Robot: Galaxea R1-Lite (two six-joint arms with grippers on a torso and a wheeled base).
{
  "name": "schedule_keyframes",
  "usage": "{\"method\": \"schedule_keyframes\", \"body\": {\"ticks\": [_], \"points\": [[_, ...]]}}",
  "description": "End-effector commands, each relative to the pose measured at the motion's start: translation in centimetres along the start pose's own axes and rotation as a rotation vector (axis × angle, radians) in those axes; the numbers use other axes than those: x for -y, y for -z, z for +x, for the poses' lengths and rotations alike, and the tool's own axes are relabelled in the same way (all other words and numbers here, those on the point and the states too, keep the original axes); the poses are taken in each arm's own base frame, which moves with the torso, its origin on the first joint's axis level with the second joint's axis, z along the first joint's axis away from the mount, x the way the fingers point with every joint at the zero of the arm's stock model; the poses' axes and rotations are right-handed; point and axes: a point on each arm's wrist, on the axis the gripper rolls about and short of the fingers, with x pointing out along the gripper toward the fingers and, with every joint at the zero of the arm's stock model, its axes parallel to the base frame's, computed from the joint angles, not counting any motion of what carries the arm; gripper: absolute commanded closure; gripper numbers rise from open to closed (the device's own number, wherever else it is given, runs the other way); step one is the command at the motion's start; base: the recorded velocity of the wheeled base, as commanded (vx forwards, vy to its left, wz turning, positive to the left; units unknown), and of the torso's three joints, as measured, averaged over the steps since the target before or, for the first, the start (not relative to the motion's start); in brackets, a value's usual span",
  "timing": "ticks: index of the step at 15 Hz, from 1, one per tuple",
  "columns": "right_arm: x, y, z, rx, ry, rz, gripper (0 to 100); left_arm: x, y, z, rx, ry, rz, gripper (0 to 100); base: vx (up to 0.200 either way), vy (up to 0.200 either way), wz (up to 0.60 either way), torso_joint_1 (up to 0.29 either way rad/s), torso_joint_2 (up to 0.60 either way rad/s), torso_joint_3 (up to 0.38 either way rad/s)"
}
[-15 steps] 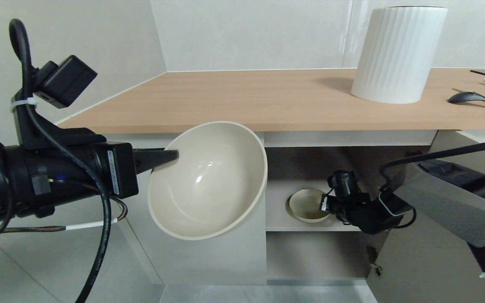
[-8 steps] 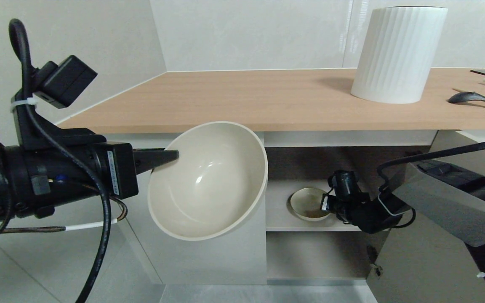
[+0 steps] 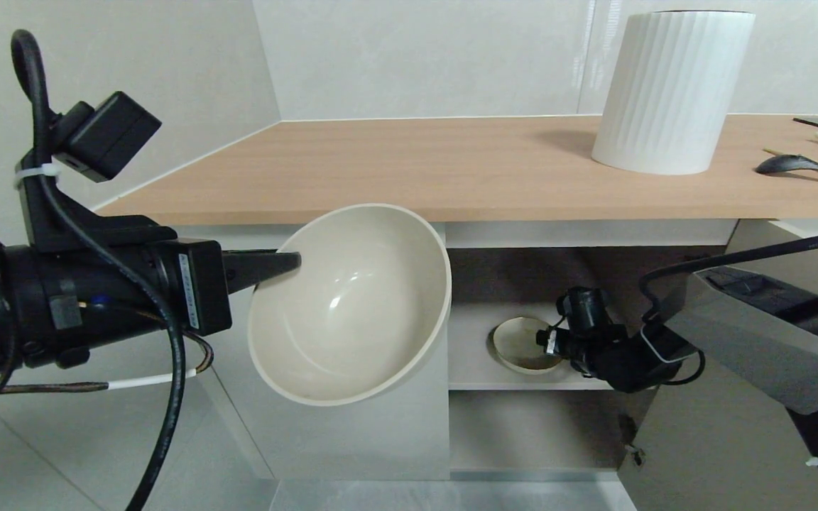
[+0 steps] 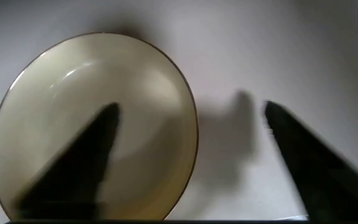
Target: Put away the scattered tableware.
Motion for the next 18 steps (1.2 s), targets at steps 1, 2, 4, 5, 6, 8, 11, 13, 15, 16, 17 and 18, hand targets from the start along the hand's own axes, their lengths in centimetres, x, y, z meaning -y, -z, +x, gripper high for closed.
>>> {"method": "schedule_keyframes", "body": {"ticks": [1,2,4,5,6,8,11,13,15,16,17,18], "points": [[-0.1,-0.9,-1.5,0.011,-0.012,0.004,0,-0.1,0.2,0.3,-0.014,-0.003,-0.001,100,0.0,0.0,0.0,0.0,0.0,0.0],[-0.3,-0.7,-2.9,0.0,-0.019,-0.008,0,-0.3,0.9,1.1,-0.051,-0.008,0.015,100,0.0,0.0,0.0,0.0,0.0,0.0],[-1.0,-0.3,-6.5,-0.023,-0.057,-0.044,0,-0.5,2.6,2.9,-0.136,-0.008,0.068,100,0.0,0.0,0.0,0.0,0.0,0.0],[-1.6,0.1,-9.6,-0.036,-0.098,-0.076,0,-0.8,3.7,4.1,-0.193,-0.012,0.088,100,0.0,0.0,0.0,0.0,0.0,0.0],[-1.7,0.3,-11.2,-0.044,-0.117,-0.092,0,-1.1,4.3,4.9,-0.229,-0.017,0.096,100,0.0,0.0,0.0,0.0,0.0,0.0],[-0.8,1.5,-12.8,-0.086,-0.112,-0.136,0,-1.1,6.4,7.1,-0.327,-0.003,0.125,100,0.0,0.0,0.0,0.0,0.0,0.0],[-0.3,2.1,-13.3,-0.104,-0.108,-0.167,0,-0.4,7.9,8.7,-0.394,0.025,0.137,100,0.0,0.0,0.0,0.0,0.0,0.0],[-0.8,0.3,-15.5,-0.069,-0.203,-0.14,0,-0.6,9.6,11.7,-0.416,0.027,0.139,100,0.0,0.0,0.0,0.0,0.0,0.0],[-1.0,-1.0,-17.8,-0.033,-0.261,-0.118,0,-0.9,10.4,13.4,-0.405,0.015,0.141,100,0.0,0.0,0.0,0.0,0.0,0.0],[-1.2,-1.4,-18.6,-0.016,-0.279,-0.106,0,-1.1,11.0,14.1,-0.414,0.001,0.147,100,0.0,0.0,0.0,0.0,0.0,0.0],[-1.3,-1.7,-19.0,-0.006,-0.288,-0.1,0,-1.1,11.3,14.6,-0.416,-0.009,0.153,100,0.0,0.0,0.0,0.0,0.0,0.0],[-1.4,-2.1,-19.8,0.008,-0.304,-0.094,0,-1.0,11.8,15.6,-0.392,-0.035,0.166,100,0.0,0.0,0.0,0.0,0.0,0.0]]}}
